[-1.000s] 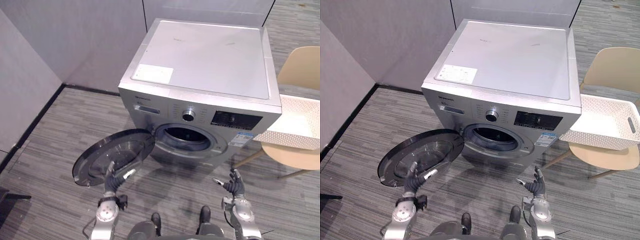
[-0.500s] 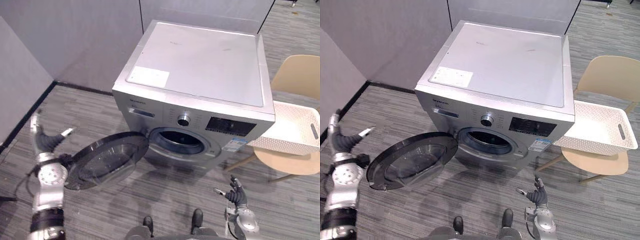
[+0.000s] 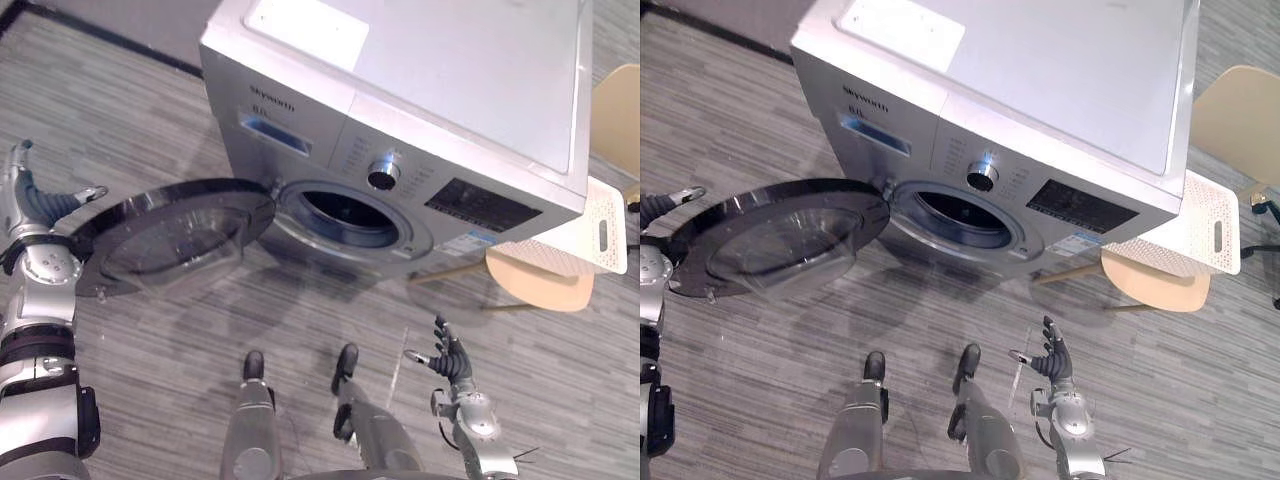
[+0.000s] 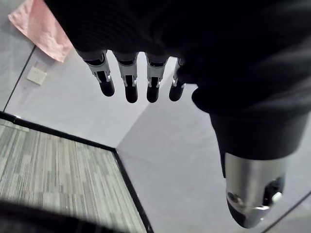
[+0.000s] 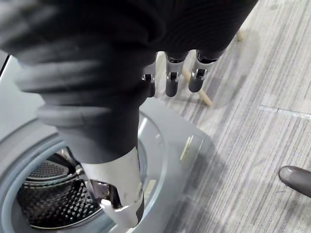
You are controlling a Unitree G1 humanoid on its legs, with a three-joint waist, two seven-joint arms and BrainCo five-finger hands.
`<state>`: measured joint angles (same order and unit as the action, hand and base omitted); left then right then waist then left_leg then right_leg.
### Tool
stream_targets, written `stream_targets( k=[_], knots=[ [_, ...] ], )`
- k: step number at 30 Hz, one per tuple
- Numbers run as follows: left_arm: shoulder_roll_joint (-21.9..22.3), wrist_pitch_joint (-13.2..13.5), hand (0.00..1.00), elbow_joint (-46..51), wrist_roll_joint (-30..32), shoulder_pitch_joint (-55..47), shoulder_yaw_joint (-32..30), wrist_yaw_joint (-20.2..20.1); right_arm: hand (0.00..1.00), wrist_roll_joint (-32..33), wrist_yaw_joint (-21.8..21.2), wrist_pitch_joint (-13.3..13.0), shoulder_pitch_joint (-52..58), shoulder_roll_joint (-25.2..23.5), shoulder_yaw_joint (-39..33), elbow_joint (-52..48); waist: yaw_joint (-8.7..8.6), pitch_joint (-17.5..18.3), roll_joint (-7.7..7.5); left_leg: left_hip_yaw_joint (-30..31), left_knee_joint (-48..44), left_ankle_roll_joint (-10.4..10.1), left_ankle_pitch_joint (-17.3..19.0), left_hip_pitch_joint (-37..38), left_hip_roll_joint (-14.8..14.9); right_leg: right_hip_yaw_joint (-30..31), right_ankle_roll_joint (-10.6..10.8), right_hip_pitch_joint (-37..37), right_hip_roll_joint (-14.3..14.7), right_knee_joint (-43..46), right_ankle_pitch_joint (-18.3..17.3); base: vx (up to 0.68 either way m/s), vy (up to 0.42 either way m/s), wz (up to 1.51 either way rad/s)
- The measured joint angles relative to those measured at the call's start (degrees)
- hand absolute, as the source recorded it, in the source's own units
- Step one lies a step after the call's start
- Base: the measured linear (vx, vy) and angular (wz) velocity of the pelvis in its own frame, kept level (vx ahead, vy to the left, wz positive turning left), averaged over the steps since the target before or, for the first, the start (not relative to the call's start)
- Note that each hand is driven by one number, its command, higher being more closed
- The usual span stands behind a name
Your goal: Pick up the laundry basket with both hands and put the clothes into the washing machine.
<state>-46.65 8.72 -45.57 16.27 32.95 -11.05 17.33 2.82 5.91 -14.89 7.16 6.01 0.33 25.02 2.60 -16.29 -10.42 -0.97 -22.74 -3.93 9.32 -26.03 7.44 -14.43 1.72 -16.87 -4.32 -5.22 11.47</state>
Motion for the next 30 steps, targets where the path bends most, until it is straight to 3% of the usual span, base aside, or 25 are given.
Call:
stream_targets(
  k=[5,6,11,13,16,20,22,25,27,29,30],
  knots=[
    [2.4,0.2,0.0,-5.5,-0.9,4.1,-1.0,-2.4,0.0,2.2,0.1,-0.1,-1.1,0.0,0.0,-1.2,0.81,-1.4,-0.4,-0.9,-2.3,-0.8,0.9,-2.3,2.5,1.7,-1.2,-2.1,2.1,-0.1,0.3,-0.09,-0.045,-0.22],
    [2.7,0.2,0.0,-5.6,-0.9,3.8,-1.4,-2.6,0.0,2.4,0.1,0.0,-1.0,0.0,-0.3,-1.1,1.47,-1.5,-0.33,-1.1,-2.2,-1.0,0.8,-2.1,2.7,2.2,-1.2,-2.4,2.3,-0.1,0.3,-0.02,-0.044,-0.25],
    [6.6,0.6,0.0,-2.2,-1.4,-2.8,-4.5,-3.7,0.0,3.5,0.1,0.0,-2.6,-0.2,-1.6,0.7,1.58,-1.6,-0.05,-2.3,1.1,-1.7,-0.6,1.0,2.4,2.6,-1.0,-1.2,2.0,-0.1,0.5,0.02,-0.026,-0.05],
    [11.0,0.7,0.0,1.7,-3.6,-7.7,-5.5,-3.7,0.0,3.6,0.1,0.2,-2.8,-0.1,-3.4,1.8,1.67,-1.2,0.89,-2.5,2.9,-1.5,-0.9,3.4,1.7,2.8,-0.5,0.3,1.3,-0.1,0.1,0.05,0.033,0.05],
    [21.0,2.0,0.0,7.3,-10.4,-16.5,-4.2,-3.8,0.0,3.4,0.4,0.5,-2.7,0.1,-6.7,3.0,1.51,0.6,3.89,-3.2,6.4,-0.6,-1.8,6.7,-0.4,2.8,0.7,2.0,-0.3,0.0,-0.7,0.05,0.06,0.12],
    [31.0,2.9,0.0,9.5,-20.6,-26.4,8.5,-5.9,0.0,1.7,1.9,2.4,-2.2,-0.1,-7.4,4.9,1.01,3.6,7.81,-4.5,10.9,0.5,-2.7,11.8,-2.6,3.7,2.7,4.5,-2.7,0.1,-1.5,0.06,0.087,0.01],
    [34.0,3.1,0.0,10.9,-24.8,-28.3,14.8,-7.4,0.0,1.0,2.9,3.0,-1.5,-0.7,-7.5,5.5,0.5,4.3,8.23,-5.2,11.8,0.5,-2.7,13.2,-3.4,3.9,3.0,5.4,-3.1,0.1,-1.7,0.04,0.09,0.0],
    [35.8,3.0,0.0,12.6,-30.6,-27.9,23.4,-6.6,0.0,1.0,4.1,3.0,-1.0,-2.2,-7.7,5.5,-1.85,4.6,7.96,-6.1,13.9,0.6,-3.9,14.6,-3.9,4.4,3.5,5.5,-3.6,0.1,-1.5,0.0,0.056,-0.05],
    [36.6,2.1,0.0,12.5,-36.4,-26.9,27.3,-3.6,0.0,0.3,4.2,3.3,-0.7,-2.0,-7.7,5.5,-2.7,4.7,8.08,-8.7,14.1,0.6,-3.8,16.2,-3.9,7.0,3.8,5.5,-3.7,0.3,-1.3,-0.04,0.037,-0.54],
    [39.4,1.3,0.0,12.4,-43.1,-24.3,31.1,0.9,0.0,-0.7,5.3,4.2,0.1,-0.8,-7.7,5.5,-5.24,4.8,8.34,-11.4,14.6,1.4,-3.0,17.4,-4.0,10.4,5.0,4.8,-3.9,0.5,-1.8,-0.05,0.016,-0.61],
    [40.1,1.2,0.0,12.4,-45.1,-23.0,32.0,1.7,0.0,-0.7,5.6,4.3,0.5,-0.4,-7.8,5.4,-5.74,4.8,8.36,-12.1,14.9,1.4,-3.0,17.6,-4.2,11.2,5.1,4.5,-4.0,0.4,-1.9,-0.04,0.026,-0.47]
  ],
)
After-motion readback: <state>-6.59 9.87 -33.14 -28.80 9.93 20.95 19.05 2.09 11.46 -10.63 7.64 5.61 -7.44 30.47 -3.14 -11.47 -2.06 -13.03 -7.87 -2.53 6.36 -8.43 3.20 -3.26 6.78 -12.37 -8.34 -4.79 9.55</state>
